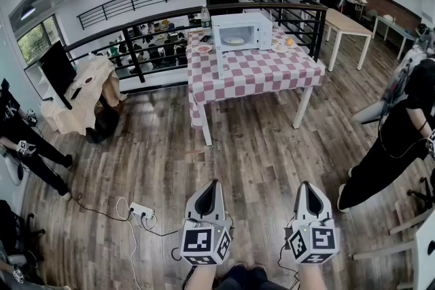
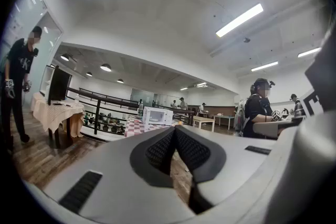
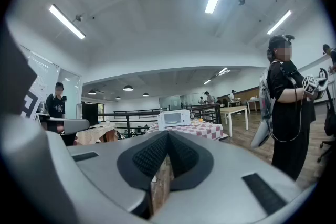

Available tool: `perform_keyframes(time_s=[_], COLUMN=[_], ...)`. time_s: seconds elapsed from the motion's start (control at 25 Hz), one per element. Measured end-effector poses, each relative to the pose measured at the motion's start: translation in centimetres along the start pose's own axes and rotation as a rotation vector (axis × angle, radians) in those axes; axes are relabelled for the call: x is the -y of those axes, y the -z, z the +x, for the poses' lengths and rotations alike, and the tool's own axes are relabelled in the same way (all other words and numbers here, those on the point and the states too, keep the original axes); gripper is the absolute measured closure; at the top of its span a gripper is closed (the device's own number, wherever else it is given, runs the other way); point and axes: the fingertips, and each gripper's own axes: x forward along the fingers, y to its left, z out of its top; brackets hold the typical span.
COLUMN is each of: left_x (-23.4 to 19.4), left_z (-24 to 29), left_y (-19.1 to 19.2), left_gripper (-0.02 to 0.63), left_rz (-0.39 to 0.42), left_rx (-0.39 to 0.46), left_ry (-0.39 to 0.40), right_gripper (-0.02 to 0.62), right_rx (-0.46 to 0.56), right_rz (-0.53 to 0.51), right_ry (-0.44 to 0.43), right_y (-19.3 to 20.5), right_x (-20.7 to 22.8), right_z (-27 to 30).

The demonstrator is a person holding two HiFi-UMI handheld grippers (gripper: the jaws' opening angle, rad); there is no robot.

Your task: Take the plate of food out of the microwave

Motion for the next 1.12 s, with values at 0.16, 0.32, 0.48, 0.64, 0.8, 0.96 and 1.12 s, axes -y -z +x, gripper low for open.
perform_keyframes(time_s=[0.16, 0.32, 0.48, 0.64, 0.8, 0.96, 1.12], left_x=[0.2, 0.6, 0.9, 1.6, 2.6, 3.6, 4.2], left_z=[0.4, 0.8, 1.1, 1.6, 2.2, 2.4, 2.4], left_y=[0.0, 0.2, 0.4, 0.6, 0.9, 1.4, 2.1], left_gripper=[0.586, 0.586, 0.586, 0.586, 0.586, 0.586, 0.586], left_rz=[-0.002, -0.004, -0.007, -0.003, -0.002, -0.003, -0.003], left_rx=[0.004, 0.001, -0.004, -0.004, -0.011, -0.013, -0.012], left_ry=[0.003, 0.002, 0.001, 0.001, -0.002, -0.015, -0.035], right_gripper=[0.604, 0.604, 0.604, 0.604, 0.604, 0.604, 0.604], right_rx=[0.004, 0.001, -0.005, -0.013, -0.005, 0.003, -0.001], right_rz=[0.001, 0.006, 0.01, 0.015, 0.023, 0.029, 0.038], right_ry=[-0.003, 0.0, -0.001, -0.02, -0.026, -0.037, -0.058], right_y=[-0.1, 0.0, 0.2, 0.4, 0.3, 0.2, 0.7], right_x=[0.3, 0.8, 1.1, 1.6, 2.5, 3.8, 4.7], right_z=[0.4, 0.6, 0.7, 0.9, 1.0, 1.3, 1.5])
